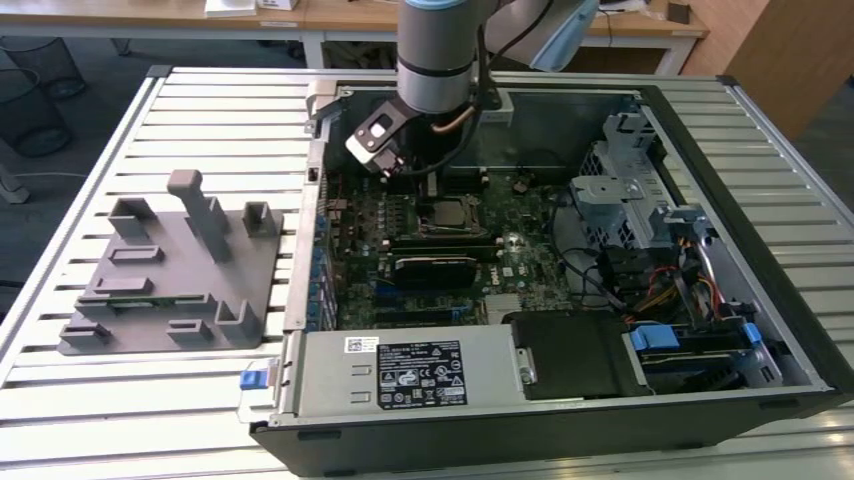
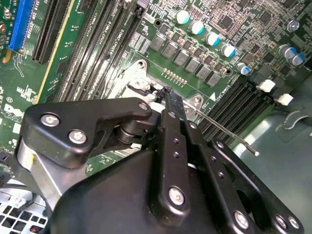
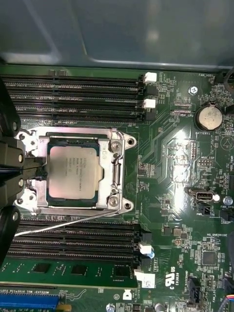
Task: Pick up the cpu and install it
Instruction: 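Close the cpu cover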
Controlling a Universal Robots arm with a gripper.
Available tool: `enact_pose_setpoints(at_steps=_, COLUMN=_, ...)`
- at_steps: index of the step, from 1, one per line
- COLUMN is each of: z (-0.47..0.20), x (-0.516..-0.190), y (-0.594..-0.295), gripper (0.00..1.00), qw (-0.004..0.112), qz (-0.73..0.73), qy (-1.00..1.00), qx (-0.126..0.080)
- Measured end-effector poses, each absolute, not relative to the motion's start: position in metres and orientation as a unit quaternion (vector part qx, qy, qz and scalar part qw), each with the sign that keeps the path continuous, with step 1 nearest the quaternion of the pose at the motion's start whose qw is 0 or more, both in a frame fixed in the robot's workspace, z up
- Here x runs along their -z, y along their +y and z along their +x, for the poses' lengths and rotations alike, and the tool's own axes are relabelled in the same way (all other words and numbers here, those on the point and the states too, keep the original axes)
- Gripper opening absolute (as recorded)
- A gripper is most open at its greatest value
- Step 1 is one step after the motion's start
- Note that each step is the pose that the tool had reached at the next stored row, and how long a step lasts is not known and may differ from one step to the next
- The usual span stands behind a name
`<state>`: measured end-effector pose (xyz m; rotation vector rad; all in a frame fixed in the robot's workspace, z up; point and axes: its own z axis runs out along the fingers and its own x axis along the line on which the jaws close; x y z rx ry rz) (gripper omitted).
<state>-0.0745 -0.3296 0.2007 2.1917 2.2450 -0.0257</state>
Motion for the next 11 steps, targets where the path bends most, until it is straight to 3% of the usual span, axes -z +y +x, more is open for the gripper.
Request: enact_pose_setpoints(at_steps=11, z=-0.0746, x=-0.1961, y=-0.3298, gripper=0.11, qw=0.002, qz=0.699, qy=0.716, qx=0.009)
